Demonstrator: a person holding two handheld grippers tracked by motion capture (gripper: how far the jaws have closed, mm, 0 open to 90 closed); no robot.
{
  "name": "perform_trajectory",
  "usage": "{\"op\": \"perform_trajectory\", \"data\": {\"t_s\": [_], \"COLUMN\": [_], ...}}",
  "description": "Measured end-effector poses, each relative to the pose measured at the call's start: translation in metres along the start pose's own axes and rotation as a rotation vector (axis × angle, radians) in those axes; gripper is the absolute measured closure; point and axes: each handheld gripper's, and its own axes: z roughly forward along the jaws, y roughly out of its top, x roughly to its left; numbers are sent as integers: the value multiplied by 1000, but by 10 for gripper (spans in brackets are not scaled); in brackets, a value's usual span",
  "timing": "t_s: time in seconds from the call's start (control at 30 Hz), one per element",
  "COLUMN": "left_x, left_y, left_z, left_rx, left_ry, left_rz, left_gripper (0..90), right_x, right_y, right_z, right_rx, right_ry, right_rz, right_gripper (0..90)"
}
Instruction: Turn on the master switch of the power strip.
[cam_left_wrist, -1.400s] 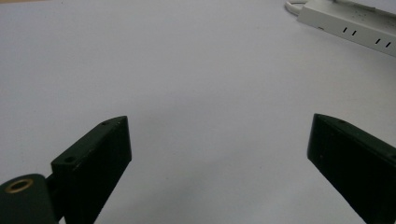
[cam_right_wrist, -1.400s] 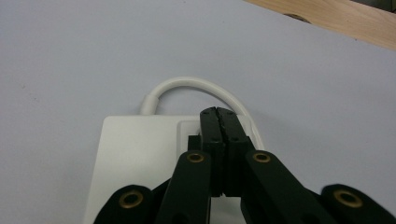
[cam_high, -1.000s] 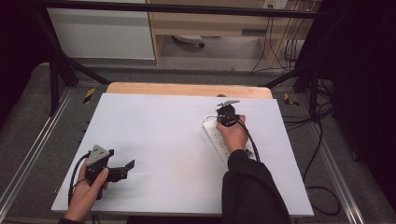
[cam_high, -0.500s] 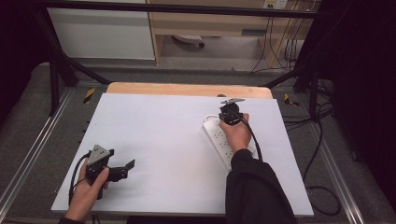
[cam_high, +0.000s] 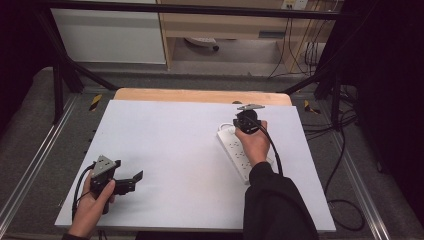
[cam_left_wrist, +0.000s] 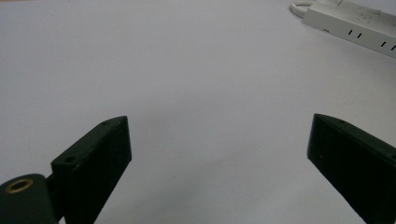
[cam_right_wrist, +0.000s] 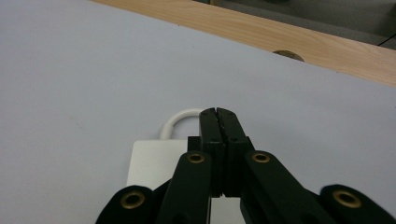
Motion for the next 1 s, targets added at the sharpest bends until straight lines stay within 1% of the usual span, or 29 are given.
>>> {"op": "perform_trajectory", "data": {"t_s": [0.17,0.23,0.3,0.37,0.47,0.57,0.7,0.8,0.9,0.93,1.0], "left_x": [0,0,0,0,0,0,0,0,0,0,0], "left_y": [0,0,0,0,0,0,0,0,-1,-1,-1], "left_z": [-2,-2,-1,-2,-1,-2,-2,-2,-2,-2,-2], "left_rx": [-5,-2,-2,-2,-1,0,0,-1,-1,-1,-1], "left_ry": [5,4,6,7,7,7,10,11,12,12,12], "left_rz": [-5,-1,-1,-2,-3,-1,-3,-3,-1,-2,-4], "left_gripper": [63,63,63,63,63,64,63,63,63,63,63], "right_x": [1,1,2,2,2,2,1,1,1,1,-1], "right_y": [0,1,2,3,5,6,7,9,7,7,4], "right_z": [-5,-8,-10,-13,-19,-25,-32,-38,-44,-46,-50], "right_rx": [-15,-23,-29,-35,-60,-75,-82,-88,-83,-79,-79], "right_ry": [9,14,25,43,63,65,80,78,78,73,66], "right_rz": [8,9,9,21,36,36,45,62,75,73,69], "right_gripper": [900,900,900,895,843,810,693,536,416,372,319]}}
